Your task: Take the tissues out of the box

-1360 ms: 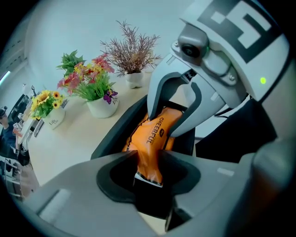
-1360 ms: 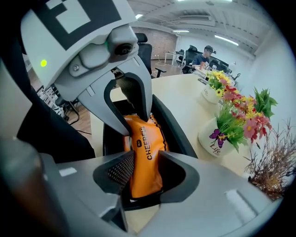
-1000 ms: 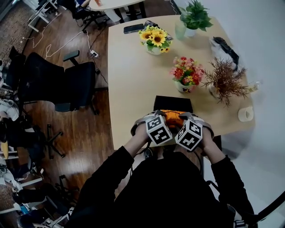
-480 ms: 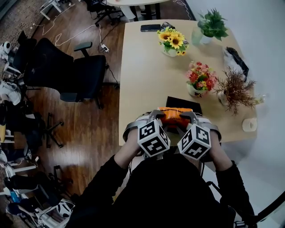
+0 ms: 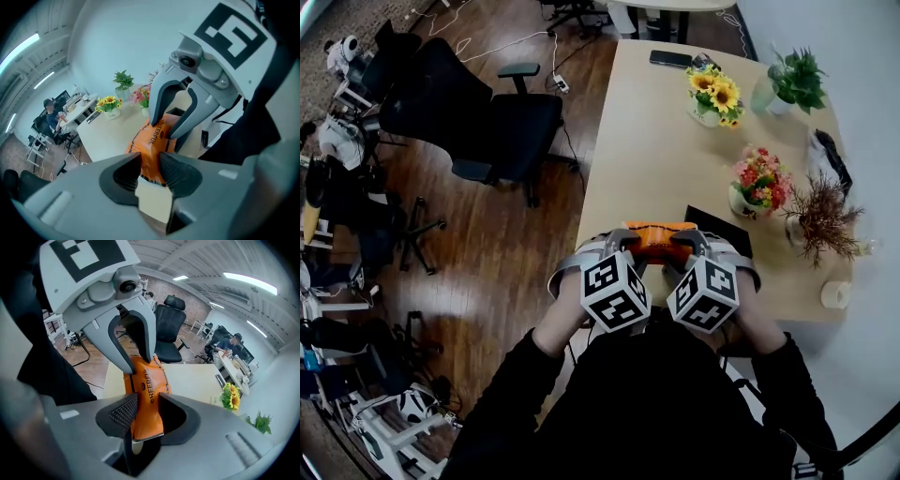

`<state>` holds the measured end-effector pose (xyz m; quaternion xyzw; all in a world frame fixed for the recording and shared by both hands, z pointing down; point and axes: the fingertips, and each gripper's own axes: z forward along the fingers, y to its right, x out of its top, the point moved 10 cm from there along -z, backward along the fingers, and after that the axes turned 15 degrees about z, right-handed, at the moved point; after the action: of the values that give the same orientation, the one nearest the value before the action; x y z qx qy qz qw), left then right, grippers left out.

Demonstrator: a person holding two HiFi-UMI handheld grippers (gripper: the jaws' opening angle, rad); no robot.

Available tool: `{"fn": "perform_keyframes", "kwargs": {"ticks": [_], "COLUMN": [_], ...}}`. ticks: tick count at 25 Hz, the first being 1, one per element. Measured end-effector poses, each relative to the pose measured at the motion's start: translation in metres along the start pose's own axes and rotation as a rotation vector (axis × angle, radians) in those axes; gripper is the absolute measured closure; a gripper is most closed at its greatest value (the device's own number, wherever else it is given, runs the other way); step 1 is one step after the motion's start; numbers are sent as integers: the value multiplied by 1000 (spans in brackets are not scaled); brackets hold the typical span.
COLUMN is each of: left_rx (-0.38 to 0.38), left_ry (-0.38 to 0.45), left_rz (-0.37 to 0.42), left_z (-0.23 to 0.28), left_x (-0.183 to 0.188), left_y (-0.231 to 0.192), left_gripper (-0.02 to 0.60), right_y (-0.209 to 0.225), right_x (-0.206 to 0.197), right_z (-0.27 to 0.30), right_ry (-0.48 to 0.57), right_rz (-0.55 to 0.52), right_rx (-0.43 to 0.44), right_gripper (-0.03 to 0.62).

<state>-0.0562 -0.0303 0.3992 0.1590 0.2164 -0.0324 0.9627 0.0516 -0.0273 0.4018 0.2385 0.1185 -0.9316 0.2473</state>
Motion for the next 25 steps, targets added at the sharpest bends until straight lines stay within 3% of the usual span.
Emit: {"fn": "perform_keyframes", "kwargs": {"ticks": [8, 25], "left_rx": [38, -1], "left_ry": [-42, -48], "left_rz": [-64, -36], "left_z": [-28, 13], "left_x": [-63, -71], "left_y": [6, 7], "left_gripper": [482, 495], "right_y": [-39, -32], "right_x": [46, 29], "right_z": [36, 75], "right_ry": [12, -37], "right_rz": [-72, -33], "right_rx": [49, 90], "right_gripper": [462, 476]}}
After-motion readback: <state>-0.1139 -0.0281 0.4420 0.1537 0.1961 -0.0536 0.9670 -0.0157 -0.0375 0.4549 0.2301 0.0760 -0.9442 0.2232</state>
